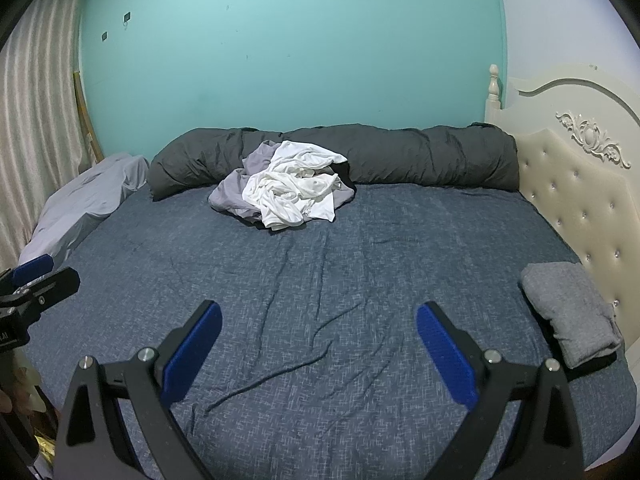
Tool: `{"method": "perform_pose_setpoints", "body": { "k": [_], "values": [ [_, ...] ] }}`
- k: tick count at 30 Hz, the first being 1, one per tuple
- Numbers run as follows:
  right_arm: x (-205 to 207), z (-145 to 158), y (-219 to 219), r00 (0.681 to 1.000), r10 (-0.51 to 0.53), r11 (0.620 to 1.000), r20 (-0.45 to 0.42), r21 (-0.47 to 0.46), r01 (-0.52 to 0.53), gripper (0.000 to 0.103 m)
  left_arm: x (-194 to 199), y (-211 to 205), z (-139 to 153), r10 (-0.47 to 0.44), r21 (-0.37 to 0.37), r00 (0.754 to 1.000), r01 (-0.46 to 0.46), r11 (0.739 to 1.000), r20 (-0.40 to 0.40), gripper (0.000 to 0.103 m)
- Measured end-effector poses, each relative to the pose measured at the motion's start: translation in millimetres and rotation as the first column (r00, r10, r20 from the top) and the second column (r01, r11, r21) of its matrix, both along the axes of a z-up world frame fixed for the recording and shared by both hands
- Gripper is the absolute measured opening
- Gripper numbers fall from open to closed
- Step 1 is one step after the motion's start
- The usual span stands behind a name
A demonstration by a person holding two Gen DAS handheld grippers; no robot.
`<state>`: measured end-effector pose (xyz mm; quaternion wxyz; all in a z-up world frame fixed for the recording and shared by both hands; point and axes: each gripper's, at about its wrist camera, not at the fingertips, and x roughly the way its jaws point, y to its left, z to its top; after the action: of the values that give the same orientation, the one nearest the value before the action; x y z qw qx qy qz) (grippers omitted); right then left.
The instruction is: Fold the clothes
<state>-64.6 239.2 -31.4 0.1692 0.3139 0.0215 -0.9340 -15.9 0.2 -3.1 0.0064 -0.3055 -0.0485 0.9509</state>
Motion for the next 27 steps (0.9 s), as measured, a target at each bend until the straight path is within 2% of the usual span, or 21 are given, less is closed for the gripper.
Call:
{"method": "perform_pose_setpoints", "body": {
  "k": [8,13,19,27],
  "values": [
    [-19,-22,-5,0.999,-0.001,1.0,0.035,0.018,0.0,0.099,-13,-8,-14,0.023,0.015,1.0,-0.024,1.0,0.018,0.103],
    [-41,-48,-14,0.997,0.0,1.0,0.077,0.018,-0.002,0.099,-34,-17,-37,0.053,0.025,0.998,-0.054,0.998,0.046,0.103],
    [-85,-86,-41,0.992,0.036,0.999,0.119,0.008,-0.037,0.099,-71,-34,-77,0.086,0.049,0.992,-0.091,0.995,0.088,0.103],
    [-151,-125,-75,0.992,0.059,0.998,0.11,0.023,-0.062,0.099,-129,-63,-134,0.14,0.064,0.982,-0.149,0.987,0.129,0.103]
  ]
}}
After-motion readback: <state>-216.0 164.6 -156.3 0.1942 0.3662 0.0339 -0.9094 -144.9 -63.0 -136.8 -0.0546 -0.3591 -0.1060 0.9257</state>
